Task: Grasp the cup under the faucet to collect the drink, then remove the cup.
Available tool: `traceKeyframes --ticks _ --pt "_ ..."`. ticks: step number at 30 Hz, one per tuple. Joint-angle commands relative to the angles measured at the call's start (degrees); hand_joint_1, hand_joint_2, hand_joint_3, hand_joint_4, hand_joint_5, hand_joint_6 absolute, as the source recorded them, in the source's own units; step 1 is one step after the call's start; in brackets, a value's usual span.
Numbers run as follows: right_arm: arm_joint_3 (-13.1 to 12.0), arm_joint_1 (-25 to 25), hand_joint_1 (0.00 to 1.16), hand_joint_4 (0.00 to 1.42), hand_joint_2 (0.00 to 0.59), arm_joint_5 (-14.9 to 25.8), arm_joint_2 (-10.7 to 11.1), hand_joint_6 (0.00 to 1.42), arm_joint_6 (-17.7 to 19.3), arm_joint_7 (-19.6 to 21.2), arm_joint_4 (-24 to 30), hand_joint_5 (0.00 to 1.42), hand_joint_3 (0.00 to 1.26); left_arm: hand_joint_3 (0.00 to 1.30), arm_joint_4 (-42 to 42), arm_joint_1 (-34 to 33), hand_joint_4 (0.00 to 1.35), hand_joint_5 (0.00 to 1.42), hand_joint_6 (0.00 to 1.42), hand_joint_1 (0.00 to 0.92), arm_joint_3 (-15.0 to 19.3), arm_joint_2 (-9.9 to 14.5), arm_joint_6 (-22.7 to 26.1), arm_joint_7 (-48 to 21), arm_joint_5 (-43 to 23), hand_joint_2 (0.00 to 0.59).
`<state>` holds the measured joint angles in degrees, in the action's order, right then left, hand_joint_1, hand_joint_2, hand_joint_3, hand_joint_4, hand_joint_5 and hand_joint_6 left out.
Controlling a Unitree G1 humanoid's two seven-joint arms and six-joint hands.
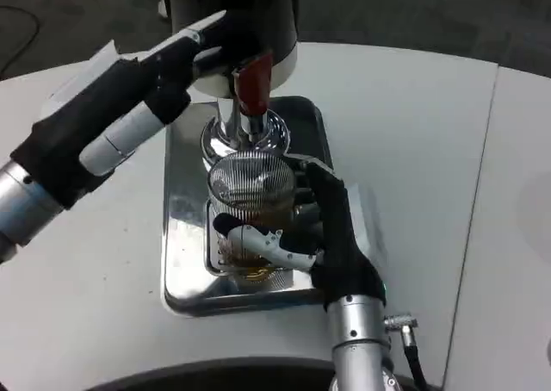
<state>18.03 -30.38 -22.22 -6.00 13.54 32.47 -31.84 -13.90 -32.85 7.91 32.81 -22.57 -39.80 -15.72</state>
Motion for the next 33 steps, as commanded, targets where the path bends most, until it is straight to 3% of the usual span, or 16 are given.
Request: traceKeyframes --ticks 1,14,23,33 --pt "0.58 0.17 0.95 0.78 0.118 -0.46 -4.71 0.95 0.14 1.08 2.26 0.97 0.76 0.11 2.63 2.25 0.01 0.10 0.06 0.000 1.32 0.10 1.94 -0.56 -1.77 0.073" --pt "1.72 3.14 0.94 0.80 0.100 -1.37 -4.16 1.00 -0.95 0.50 6.94 1.00 0.79 0.08 13.04 7.84 0.00 0.07 0.06 0.000 4.93 -0.12 9.92 0.39 -7.79 0.073" --pt "2.03 4.95 0.94 0.80 0.093 -1.59 -3.86 1.02 -1.18 -0.12 9.58 1.01 0.81 0.07 16.13 11.19 0.00 0.02 0.03 0.000 8.34 0.63 8.53 4.35 -3.60 0.073" --pt "2.49 8.01 0.95 0.80 0.090 -2.03 -3.31 1.04 -1.82 -1.84 15.15 1.01 0.81 0.07 18.12 18.72 0.00 0.01 0.03 0.000 11.41 1.78 7.23 2.89 -3.39 0.073"
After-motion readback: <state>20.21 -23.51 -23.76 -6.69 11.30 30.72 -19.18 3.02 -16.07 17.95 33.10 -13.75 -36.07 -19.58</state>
